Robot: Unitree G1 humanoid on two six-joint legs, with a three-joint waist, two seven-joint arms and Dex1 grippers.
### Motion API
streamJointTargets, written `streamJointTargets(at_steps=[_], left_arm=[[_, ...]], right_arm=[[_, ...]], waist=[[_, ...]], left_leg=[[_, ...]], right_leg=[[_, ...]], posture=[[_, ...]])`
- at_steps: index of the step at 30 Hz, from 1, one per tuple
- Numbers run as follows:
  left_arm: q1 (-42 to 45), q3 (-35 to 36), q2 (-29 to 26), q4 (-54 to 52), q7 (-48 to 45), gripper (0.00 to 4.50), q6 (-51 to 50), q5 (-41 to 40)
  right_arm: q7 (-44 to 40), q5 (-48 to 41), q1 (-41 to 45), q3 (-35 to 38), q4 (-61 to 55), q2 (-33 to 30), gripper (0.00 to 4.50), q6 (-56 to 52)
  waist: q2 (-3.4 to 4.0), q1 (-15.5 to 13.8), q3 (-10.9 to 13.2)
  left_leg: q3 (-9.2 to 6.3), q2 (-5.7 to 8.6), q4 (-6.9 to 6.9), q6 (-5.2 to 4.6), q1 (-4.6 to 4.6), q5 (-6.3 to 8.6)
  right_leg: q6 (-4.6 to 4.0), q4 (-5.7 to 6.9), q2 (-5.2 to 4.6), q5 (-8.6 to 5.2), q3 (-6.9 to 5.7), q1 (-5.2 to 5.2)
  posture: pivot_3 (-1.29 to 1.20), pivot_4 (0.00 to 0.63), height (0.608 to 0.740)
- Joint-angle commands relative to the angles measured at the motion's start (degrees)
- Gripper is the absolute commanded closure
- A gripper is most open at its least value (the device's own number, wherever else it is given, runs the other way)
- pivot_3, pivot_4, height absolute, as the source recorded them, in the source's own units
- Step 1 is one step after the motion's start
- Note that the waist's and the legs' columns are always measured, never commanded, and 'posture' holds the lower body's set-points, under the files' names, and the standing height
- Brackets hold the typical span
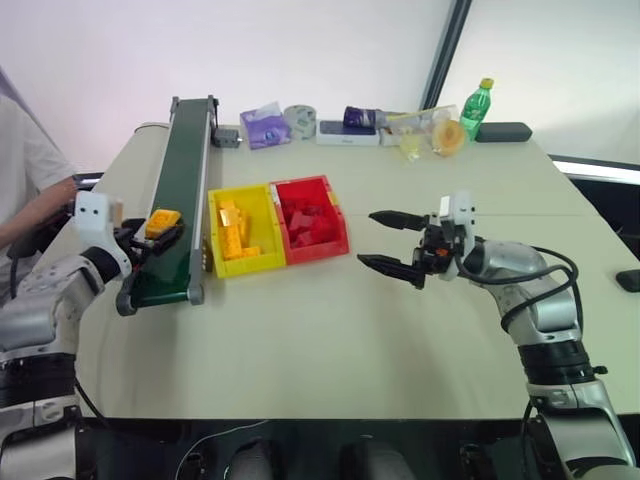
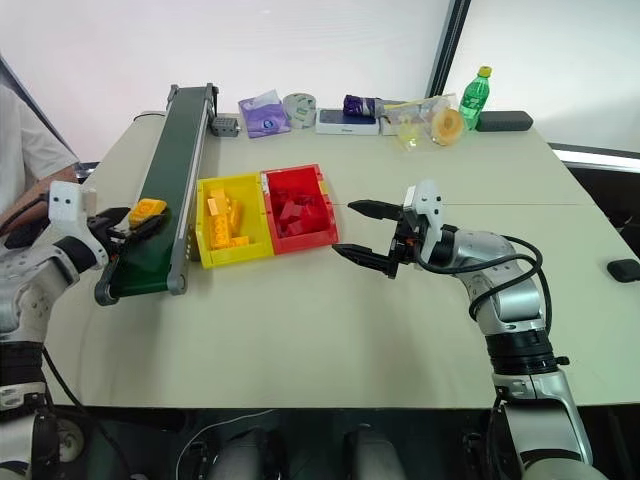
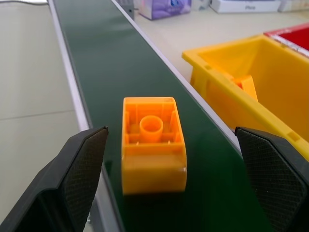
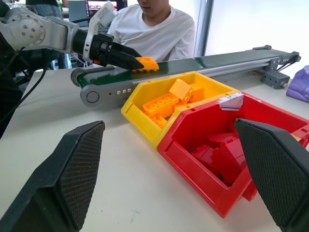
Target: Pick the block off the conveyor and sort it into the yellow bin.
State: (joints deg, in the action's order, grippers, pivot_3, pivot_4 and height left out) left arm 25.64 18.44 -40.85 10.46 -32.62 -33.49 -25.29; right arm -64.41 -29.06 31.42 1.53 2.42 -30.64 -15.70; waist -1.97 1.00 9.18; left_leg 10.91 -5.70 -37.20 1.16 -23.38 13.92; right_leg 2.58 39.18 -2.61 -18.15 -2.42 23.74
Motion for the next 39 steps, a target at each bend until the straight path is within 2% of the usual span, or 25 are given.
streamJointTargets(at_steps=[1, 2, 6, 7, 12, 18, 21, 24, 27, 31, 35, 38, 39], left_arm=[[0.81, -0.29, -0.41, -0.51, -0.34, 0.60, -0.63, 0.45], [0.65, -0.23, -0.34, -0.60, -0.40, 0.93, -0.73, 0.34], [0.28, 0.41, -0.19, -2.03, 0.48, 2.99, -1.49, -0.07], [0.05, 0.24, -0.36, -2.00, 0.45, 3.16, -0.63, 0.49], [2.41, 4.30, 0.35, -4.57, 2.78, 3.13, -0.70, -2.42], [2.74, 2.34, 1.67, -11.66, 2.95, 3.13, -3.94, -4.52], [6.75, 1.42, 6.75, -15.50, 10.74, 3.13, -11.41, -6.33], [9.99, -4.40, 11.91, -18.57, 16.46, 3.13, -13.01, -2.48], [11.76, -8.76, 16.16, -17.48, 20.36, 3.13, -11.64, 1.58], [13.45, -9.95, 20.60, -13.37, 24.50, 3.13, -10.92, 4.29], [14.48, -10.95, 21.96, -11.73, 25.21, 3.13, -10.86, 6.13], [15.03, -8.59, 23.07, -10.29, 25.11, 3.13, -10.55, 4.98], [15.24, -8.31, 23.21, -9.93, 24.61, 2.63, -10.03, 4.79]], right_arm=[[0.20, -0.07, 0.38, 1.06, -2.13, -0.47, 0.00, 1.23], [0.22, -0.06, 0.35, 1.13, -2.16, -0.50, 0.00, 1.20], [0.21, 0.03, 0.06, 1.34, -2.27, -0.71, 0.00, 1.28], [0.26, 0.04, 0.02, 1.39, -2.28, -0.71, 0.00, 1.28], [0.33, 0.23, 0.16, 1.37, -1.99, -0.63, 0.00, 1.54], [-0.41, 0.30, 0.55, 1.35, -1.50, -0.95, 0.00, 1.92], [-0.29, 0.47, 0.84, 1.12, -1.18, -0.70, 0.00, 2.02], [0.07, 0.49, 0.75, 0.67, -1.66, -0.23, 0.00, 1.86], [0.18, 0.73, 0.12, 0.32, -2.31, -0.19, 0.00, 2.01], [0.83, 0.60, -0.23, 0.19, -3.11, 0.02, 0.00, 1.82], [1.34, 0.54, -0.61, 0.50, -3.40, -0.27, 0.00, 1.85], [1.64, 0.45, -0.98, 0.73, -3.70, -0.46, 0.00, 1.81], [1.73, 0.48, -1.12, 0.76, -3.82, -0.47, 0.00, 1.83]], waist=[[0.00, -0.01, 0.00], [0.00, -0.03, 0.00], [0.00, -0.04, 0.00], [0.00, -0.06, 0.00], [0.00, -0.08, 0.00], [0.00, -0.19, 0.00], [-0.01, -0.43, 0.00], [-0.03, -0.41, -0.01], [-0.02, -0.33, -0.01], [-0.01, 0.16, -0.01], [-0.01, -0.06, 0.00], [-0.01, -0.25, 0.00], [-0.01, -0.31, 0.00]], left_leg=[[0.00, 0.00, 0.00, 0.00, 0.00, 0.00], [0.00, 0.00, 0.00, 0.00, 0.00, 0.00], [0.00, -0.01, -0.01, 0.00, 0.00, 0.00], [0.00, -0.01, -0.01, 0.00, 0.00, 0.00], [0.00, -0.02, -0.02, 0.00, 0.00, 0.00], [-0.01, -0.01, -0.02, 0.00, -0.01, 0.00], [-0.04, -0.01, -0.05, 0.00, -0.01, 0.00], [-0.08, 0.03, -0.13, -0.01, -0.01, 0.00], [-0.08, 0.09, -0.13, -0.01, -0.01, 0.00], [-0.05, 0.04, -0.08, 0.01, 0.03, -0.01], [-0.06, 0.02, -0.07, 0.05, 0.01, -0.03], [-0.05, 0.04, -0.08, 0.04, 0.01, -0.03], [-0.06, 0.04, -0.08, 0.04, 0.01, -0.03]], right_leg=[[0.00, 0.00, 0.00, 0.00, 0.00, 0.00], [0.00, 0.00, 0.00, 0.00, 0.00, 0.00], [0.00, 0.01, -0.02, 0.00, 0.00, -0.01], [0.00, 0.01, -0.02, 0.00, 0.00, -0.01], [0.00, 0.01, -0.03, 0.00, 0.00, 0.00], [0.01, 0.01, -0.03, 0.00, 0.00, -0.02], [0.01, 0.03, -0.02, 0.00, 0.00, -0.03], [0.03, 0.04, 0.01, 0.01, 0.00, -0.09], [0.04, 0.04, 0.03, 0.02, 0.00, -0.10], [0.03, 0.04, 0.09, 0.01, 0.05, -0.06], [0.02, 0.04, 0.11, 0.01, 0.05, -0.03], [0.03, 0.04, 0.08, 0.01, 0.04, -0.04], [0.03, 0.04, 0.07, 0.01, 0.04, -0.05]], posture=[[0.00, 0.150, 0.740], [0.00, 0.150, 0.740], [0.00, 0.150, 0.740], [0.00, 0.150, 0.740], [0.00, 0.150, 0.740], [0.00, 0.150, 0.740], [0.00, 0.150, 0.740], [0.00, 0.150, 0.740], [0.00, 0.150, 0.740], [0.00, 0.150, 0.740], [0.00, 0.150, 0.740], [0.00, 0.150, 0.740], [0.00, 0.150, 0.740]])
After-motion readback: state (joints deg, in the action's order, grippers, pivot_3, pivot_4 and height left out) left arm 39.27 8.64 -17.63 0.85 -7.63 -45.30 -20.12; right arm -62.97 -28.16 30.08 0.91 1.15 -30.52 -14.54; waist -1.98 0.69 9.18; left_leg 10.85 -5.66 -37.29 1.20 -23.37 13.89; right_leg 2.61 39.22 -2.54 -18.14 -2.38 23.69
